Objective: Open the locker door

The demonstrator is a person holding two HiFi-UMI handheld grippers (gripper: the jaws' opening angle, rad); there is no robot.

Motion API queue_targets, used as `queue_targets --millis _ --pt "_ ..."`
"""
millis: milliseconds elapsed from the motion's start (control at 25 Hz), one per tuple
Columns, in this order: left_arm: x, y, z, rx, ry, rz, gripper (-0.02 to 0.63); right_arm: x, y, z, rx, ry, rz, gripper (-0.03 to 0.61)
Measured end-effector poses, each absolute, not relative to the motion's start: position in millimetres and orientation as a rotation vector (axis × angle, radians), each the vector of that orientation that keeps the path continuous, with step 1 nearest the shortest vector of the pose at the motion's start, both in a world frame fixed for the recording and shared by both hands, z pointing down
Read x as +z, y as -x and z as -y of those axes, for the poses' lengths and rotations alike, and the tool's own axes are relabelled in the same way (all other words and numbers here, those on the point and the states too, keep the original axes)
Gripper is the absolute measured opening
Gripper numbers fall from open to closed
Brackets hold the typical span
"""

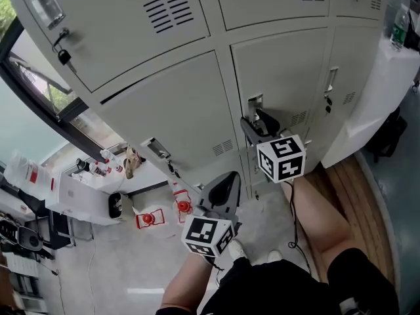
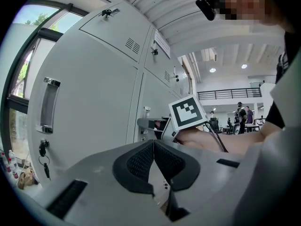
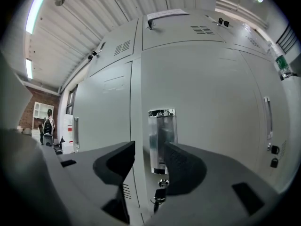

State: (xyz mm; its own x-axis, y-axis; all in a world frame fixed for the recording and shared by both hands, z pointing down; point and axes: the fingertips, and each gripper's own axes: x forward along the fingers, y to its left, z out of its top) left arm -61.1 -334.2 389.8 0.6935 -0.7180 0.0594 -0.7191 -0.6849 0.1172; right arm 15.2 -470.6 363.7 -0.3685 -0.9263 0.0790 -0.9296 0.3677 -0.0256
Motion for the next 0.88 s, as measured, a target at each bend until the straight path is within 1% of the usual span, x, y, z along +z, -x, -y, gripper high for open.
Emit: queue_targets --millis 200,360,520,600,880 --pt "388.8 66.9 335.6 0.014 -2.766 1.195 0.017 367.0 -10.9 478.3 0.101 -1.75 2.526 0.243" --pt "388.6 71.5 336.7 0.009 -2.758 1.206 0.017 372.1 -7.8 481.3 0.11 -1.741 2.509 0.205" --pt "389.3 73.7 336.5 0.002 -2.751 1.214 0.017 374.3 -9.1 484.7 0.105 -1.749 2.486 0.187" --pt "388.9 74.1 336.2 -0.003 -2.748 1.218 0.017 374.5 -11.0 484.9 0.108 -1.754 2.477 0.158" --pt "384.2 68.4 331.8 -0.017 -2.751 1.226 0.017 374.5 -12.1 476.5 0.11 -1.728 2.488 0.156"
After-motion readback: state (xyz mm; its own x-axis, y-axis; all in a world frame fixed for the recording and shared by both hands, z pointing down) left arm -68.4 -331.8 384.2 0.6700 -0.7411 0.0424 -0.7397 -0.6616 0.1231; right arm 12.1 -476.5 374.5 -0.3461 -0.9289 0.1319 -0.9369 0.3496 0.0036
